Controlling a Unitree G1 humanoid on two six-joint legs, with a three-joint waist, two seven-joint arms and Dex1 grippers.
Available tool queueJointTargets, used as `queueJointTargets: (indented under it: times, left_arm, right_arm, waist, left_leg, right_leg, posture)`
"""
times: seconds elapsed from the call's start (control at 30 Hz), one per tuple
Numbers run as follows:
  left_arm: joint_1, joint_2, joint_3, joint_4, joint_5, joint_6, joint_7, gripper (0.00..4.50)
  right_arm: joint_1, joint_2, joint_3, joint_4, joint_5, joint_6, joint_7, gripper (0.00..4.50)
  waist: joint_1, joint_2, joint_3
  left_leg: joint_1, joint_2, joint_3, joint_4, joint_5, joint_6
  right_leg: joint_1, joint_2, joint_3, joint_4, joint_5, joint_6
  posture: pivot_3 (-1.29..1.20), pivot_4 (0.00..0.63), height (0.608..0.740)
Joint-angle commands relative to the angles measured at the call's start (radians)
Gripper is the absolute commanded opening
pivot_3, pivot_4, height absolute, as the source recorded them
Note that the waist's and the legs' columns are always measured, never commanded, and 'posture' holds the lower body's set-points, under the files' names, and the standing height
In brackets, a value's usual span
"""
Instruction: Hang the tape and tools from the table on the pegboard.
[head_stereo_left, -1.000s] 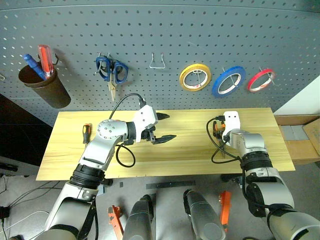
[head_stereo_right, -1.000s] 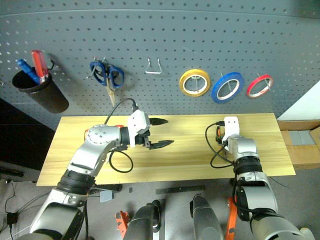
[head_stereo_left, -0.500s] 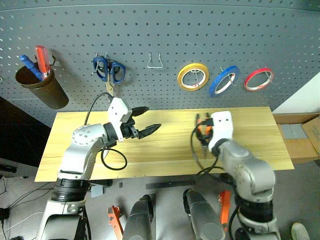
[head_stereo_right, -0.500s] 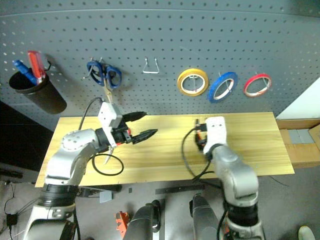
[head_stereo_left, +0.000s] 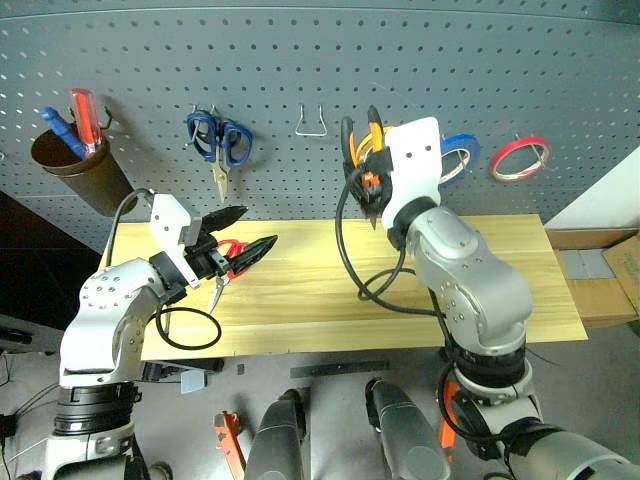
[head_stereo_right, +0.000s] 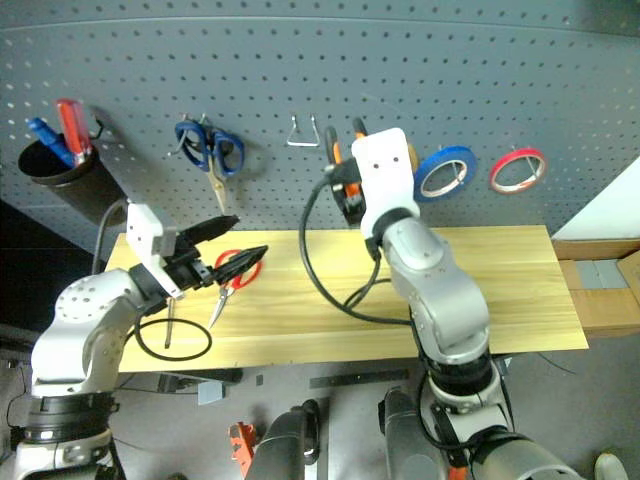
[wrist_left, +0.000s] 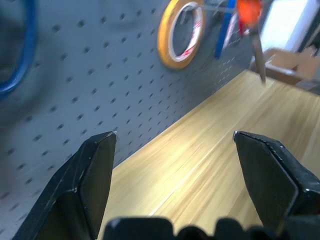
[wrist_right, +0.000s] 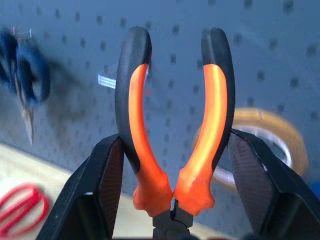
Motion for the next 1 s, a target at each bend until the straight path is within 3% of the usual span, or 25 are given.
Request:
queueJointTargets:
  times: [0.03,0.3,0.57,0.77,1.0]
  left_arm:
    - [0.011,0.019,0.025,-0.07,-0.02,-0.006,0.012,4.03]
    - [0.003,0.008,-0.001,-0.091,-0.022,-0.003,0.041,4.03]
    - [-0.031,-0.011,-0.029,-0.09,-0.019,-0.013,0.058,4.03]
    - [-0.05,-0.029,-0.056,-0.085,-0.011,-0.026,0.068,4.03]
    - [-0.059,-0.037,-0.069,-0.074,-0.005,-0.038,0.069,4.03]
  right_arm:
    - [-0.101,0.052,-0.02,0.068,-0.002,-0.13,-0.011,2.66]
    - [-0.308,0.114,-0.091,0.325,-0.015,-0.341,-0.069,2.66]
    - [-0.444,0.096,-0.12,0.573,-0.029,-0.557,-0.057,2.66]
    - [-0.441,0.075,-0.089,0.727,-0.077,-0.713,-0.048,2.66]
    - [-0.372,0.078,-0.052,0.734,-0.118,-0.754,-0.034,2.65]
  waist:
    - [0.003,-0.001,-0.001]
    - [0.019,-0.011,-0.011]
    - [0.028,-0.014,-0.016]
    - [0.028,-0.014,-0.019]
    - [0.028,-0.014,-0.026]
  left_leg:
    - [0.0,0.0,0.0,0.0,0.0,0.0]
    - [0.0,0.0,0.0,0.0,0.0,0.0]
    - [0.0,0.0,0.002,0.0,0.0,0.0]
    - [0.0,0.0,0.004,0.001,0.0,-0.001]
    - [0.0,0.0,0.004,0.001,0.003,-0.003]
  right_leg:
    - [0.0,0.0,0.0,0.0,0.0,0.0]
    - [-0.001,-0.001,-0.001,0.0,0.0,-0.001]
    - [-0.001,-0.001,-0.001,0.001,0.001,-0.002]
    - [-0.001,-0.001,-0.002,0.001,0.001,-0.002]
    - [-0.001,0.0,-0.004,0.002,0.003,-0.005]
  posture:
    - [-0.05,0.224,0.74]
    - [-0.04,0.211,0.74]
    - [-0.02,0.203,0.74]
    - [-0.01,0.206,0.74]
    - [-0.02,0.209,0.74]
